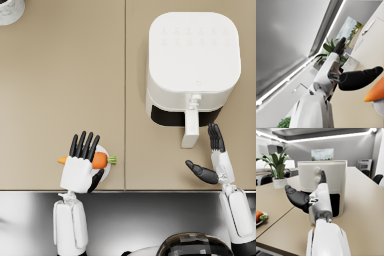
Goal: Pick up the carrot and place it into the air fryer
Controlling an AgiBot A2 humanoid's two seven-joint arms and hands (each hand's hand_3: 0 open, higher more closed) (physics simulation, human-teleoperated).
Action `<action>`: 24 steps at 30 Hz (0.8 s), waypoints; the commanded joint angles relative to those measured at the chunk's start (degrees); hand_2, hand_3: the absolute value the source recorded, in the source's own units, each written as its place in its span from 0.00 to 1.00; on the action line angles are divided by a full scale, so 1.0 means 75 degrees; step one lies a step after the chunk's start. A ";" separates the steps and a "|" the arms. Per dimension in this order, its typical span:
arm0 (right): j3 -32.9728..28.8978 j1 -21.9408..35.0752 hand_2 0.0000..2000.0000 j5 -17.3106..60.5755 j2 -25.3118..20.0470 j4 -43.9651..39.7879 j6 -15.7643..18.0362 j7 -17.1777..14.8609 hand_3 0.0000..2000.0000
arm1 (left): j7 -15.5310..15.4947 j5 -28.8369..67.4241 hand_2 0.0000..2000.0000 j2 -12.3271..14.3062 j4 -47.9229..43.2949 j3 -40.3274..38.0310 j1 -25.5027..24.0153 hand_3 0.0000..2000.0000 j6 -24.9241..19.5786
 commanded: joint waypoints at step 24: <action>-0.0177 0.0140 0.00 0.1540 -0.0448 -0.0175 0.0000 0.0000 0.00 | -0.0292 0.5041 0.00 0.0232 0.2609 0.1220 0.0676 0.00 0.0359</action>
